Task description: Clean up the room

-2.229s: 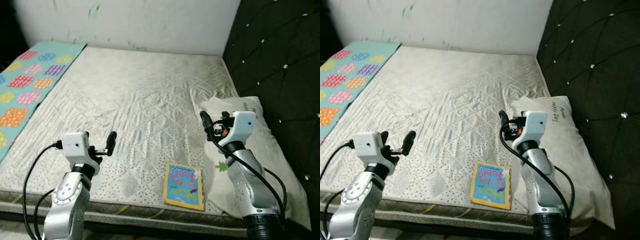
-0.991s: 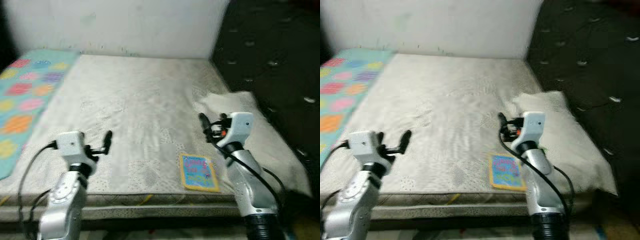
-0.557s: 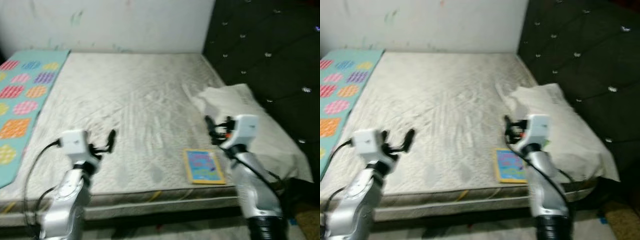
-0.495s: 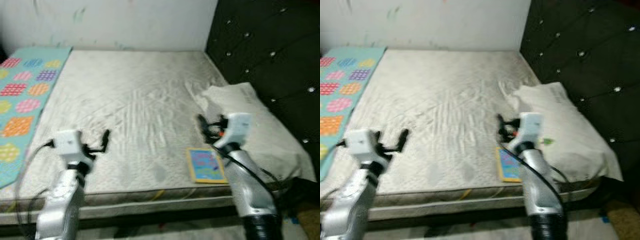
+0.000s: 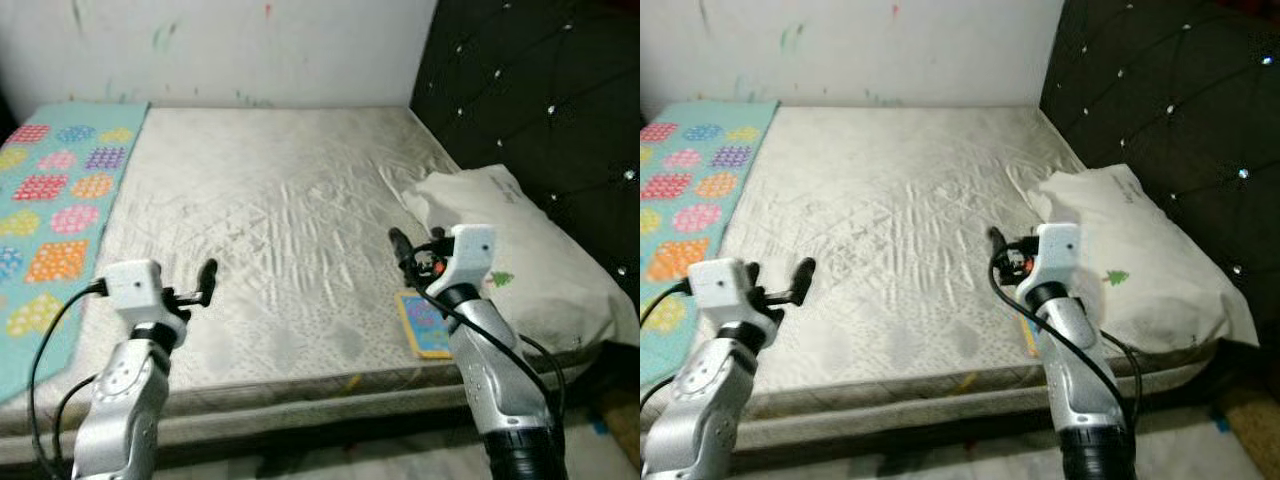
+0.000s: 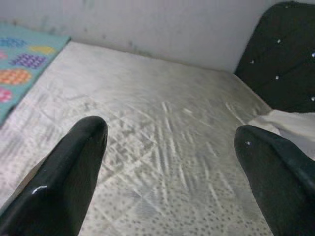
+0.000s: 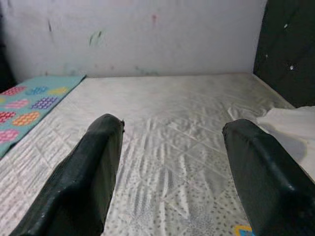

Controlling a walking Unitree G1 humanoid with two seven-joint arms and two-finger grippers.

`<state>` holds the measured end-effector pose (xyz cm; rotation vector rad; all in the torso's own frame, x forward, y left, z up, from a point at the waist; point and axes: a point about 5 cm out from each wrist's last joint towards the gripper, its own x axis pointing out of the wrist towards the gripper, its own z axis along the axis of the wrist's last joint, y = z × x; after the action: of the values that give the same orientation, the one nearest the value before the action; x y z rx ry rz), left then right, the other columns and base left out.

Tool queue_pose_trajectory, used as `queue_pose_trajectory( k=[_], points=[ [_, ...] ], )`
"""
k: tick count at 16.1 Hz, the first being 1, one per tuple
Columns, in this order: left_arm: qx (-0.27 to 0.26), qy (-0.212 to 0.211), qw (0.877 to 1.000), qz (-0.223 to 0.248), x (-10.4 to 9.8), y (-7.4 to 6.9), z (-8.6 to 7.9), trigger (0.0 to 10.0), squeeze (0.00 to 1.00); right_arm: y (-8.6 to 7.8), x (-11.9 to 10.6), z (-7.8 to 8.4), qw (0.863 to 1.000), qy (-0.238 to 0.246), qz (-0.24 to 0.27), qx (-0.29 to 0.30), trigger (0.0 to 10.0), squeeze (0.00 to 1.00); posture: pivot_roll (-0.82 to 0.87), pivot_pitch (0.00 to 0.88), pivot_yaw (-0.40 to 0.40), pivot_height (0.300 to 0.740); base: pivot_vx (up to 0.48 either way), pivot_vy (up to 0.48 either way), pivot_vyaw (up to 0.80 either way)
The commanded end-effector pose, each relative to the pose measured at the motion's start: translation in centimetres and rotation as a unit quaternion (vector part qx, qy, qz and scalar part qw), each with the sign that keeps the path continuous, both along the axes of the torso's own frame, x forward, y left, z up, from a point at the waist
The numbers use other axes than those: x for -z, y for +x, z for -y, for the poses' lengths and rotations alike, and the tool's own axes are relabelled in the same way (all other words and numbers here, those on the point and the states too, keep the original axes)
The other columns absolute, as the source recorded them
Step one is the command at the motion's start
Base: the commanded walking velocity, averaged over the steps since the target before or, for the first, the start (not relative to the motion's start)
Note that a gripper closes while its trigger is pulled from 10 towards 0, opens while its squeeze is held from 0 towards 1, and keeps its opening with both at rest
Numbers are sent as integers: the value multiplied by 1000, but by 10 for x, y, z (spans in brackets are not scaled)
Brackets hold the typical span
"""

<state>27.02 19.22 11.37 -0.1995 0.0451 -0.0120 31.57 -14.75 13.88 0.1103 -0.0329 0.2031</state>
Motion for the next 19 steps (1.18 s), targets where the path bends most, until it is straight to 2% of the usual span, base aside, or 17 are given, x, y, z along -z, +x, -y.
queue_pose_trajectory(
  k=[1,7,10,19],
  points=[
    [15,-5,1000,-2,0,2,9,10000,0,-1,1,10,1000,-1,-1,15,10000,0,-112,0,-20,740,0,442,0],
    [14,-4,1000,-2,0,3,9,10000,0,-1,2,10,1000,-9,-3,14,10000,0,-113,0,-20,740,0,442,0],
    [19,-8,1000,2,0,4,9,10000,0,0,2,9,1000,-11,-3,12,10000,0,-117,0,-19,740,0,0,0],
    [25,-12,1000,3,0,3,10,10000,0,-1,2,9,1000,-16,-2,12,10000,0,-117,0,-18,740,309,0,0]
  ],
)
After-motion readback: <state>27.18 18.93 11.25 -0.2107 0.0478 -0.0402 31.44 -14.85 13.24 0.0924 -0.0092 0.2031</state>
